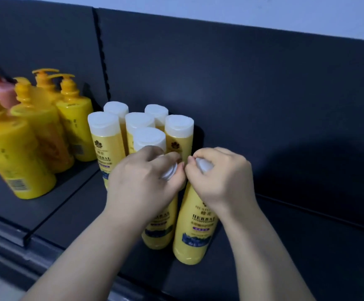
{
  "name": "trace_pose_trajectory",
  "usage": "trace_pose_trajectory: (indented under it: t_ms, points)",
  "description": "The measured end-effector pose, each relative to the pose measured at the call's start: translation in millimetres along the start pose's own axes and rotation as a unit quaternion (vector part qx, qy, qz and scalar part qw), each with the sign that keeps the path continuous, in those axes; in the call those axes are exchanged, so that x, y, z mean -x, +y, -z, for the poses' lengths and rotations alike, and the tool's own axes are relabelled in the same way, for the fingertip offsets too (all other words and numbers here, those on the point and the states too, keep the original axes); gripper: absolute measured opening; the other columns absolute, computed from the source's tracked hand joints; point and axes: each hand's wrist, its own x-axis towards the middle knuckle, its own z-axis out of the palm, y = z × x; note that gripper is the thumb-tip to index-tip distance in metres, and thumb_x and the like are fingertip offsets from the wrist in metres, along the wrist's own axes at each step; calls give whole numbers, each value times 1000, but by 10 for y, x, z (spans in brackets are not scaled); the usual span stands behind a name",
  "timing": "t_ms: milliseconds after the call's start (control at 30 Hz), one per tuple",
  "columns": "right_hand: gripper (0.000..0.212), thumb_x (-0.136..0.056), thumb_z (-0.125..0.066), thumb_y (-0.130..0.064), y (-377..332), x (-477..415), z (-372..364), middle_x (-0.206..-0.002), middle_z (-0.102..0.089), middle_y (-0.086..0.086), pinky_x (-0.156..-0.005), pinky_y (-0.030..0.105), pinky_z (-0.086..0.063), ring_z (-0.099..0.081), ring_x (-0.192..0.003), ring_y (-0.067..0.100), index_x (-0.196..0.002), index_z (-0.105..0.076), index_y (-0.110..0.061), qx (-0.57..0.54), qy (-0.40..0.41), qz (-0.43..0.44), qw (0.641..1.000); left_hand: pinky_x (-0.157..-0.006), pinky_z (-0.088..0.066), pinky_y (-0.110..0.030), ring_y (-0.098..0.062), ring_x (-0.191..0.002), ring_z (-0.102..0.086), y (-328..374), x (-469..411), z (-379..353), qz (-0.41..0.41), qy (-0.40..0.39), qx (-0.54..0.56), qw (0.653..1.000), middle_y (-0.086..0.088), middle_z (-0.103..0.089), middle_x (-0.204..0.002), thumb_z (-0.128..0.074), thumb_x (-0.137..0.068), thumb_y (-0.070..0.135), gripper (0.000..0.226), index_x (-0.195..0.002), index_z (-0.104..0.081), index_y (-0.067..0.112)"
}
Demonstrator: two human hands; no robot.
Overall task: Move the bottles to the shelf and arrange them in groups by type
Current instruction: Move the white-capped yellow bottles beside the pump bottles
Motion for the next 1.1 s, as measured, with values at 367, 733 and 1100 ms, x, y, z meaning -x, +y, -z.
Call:
trace_pose_trajectory:
  t_ms: [367, 733, 1100]
  points:
    - [25, -78, -53, -27, -228, -5, -311, -63, -65, 0, -60, 24, -37, -56, -58, 20, -65, -68, -12, 112, 35, 36, 992, -44, -47, -29, -23, -56, -60, -592, 6, 279, -54, 6, 82, 995, -3, -67, -80, -56, -83, 38, 26, -86, -76, 22]
    - [35, -78, -48, -39, -327, -175, -547, -78, -71, -7, -71, 23, -44, -62, -78, 12, -79, -75, -17, 88, 34, -57, 994, -46, -41, -24, -27, -52, -55, -1243, -200, 136, -155, 37, 112, 981, -6, -64, -74, -62, -79, 31, 19, -80, -76, 19]
    - [37, -85, -41, -25, -303, -259, -724, -71, -71, -2, -65, 27, -42, -60, -67, 19, -73, -74, -13, 136, 79, -26, 987, -71, -31, -31, -28, -72, -55, -1386, -460, -15, -172, 15, 115, 978, -1, -61, -71, -54, -82, 31, 24, -79, -67, 11]
